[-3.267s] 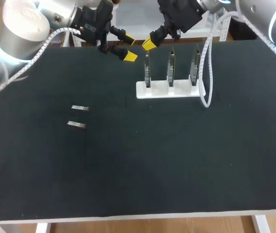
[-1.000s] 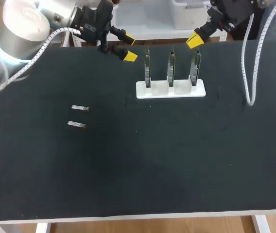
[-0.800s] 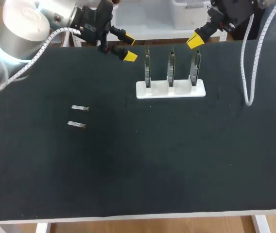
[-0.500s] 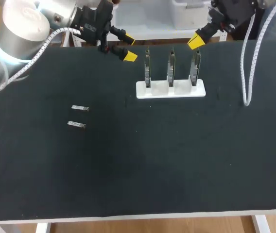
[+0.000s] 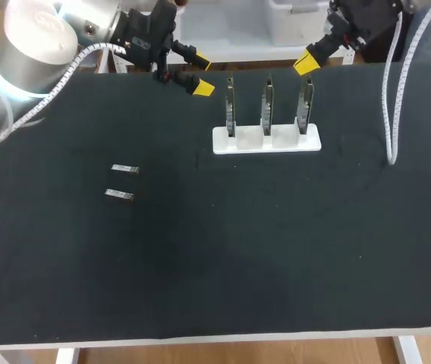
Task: Pick up the optical module with the left hand, and insert it into the network port with the right hand.
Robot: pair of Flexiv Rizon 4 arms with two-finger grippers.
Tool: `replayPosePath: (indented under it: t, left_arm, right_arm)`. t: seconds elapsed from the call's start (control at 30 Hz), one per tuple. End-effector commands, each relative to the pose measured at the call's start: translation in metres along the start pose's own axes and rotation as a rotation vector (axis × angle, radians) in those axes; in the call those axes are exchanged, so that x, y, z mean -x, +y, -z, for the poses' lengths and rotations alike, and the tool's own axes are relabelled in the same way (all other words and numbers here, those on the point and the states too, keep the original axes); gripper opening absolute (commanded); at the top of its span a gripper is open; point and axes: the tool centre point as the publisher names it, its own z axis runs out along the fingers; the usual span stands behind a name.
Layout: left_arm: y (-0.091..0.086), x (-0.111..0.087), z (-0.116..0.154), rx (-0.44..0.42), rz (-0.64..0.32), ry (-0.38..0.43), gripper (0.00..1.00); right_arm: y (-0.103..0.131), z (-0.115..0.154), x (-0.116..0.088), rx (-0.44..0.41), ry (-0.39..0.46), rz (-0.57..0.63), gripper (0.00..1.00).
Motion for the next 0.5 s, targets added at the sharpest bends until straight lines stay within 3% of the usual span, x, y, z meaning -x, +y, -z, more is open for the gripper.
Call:
replayPosePath:
  t: [0.03, 0.5]
  left_arm:
    - [0.0015, 0.0002, -0.0003, -0.003, 0.000, 0.003, 1.00]
    - [0.0015, 0.0002, -0.0003, -0.003, 0.000, 0.003, 1.00]
  right_arm:
    - [-0.0120, 0.0027, 0.0035, 0.250, 0.006, -0.001, 0.00]
    - [-0.0189, 0.0024, 0.0057, 0.253, 0.021, 0.005, 0.00]
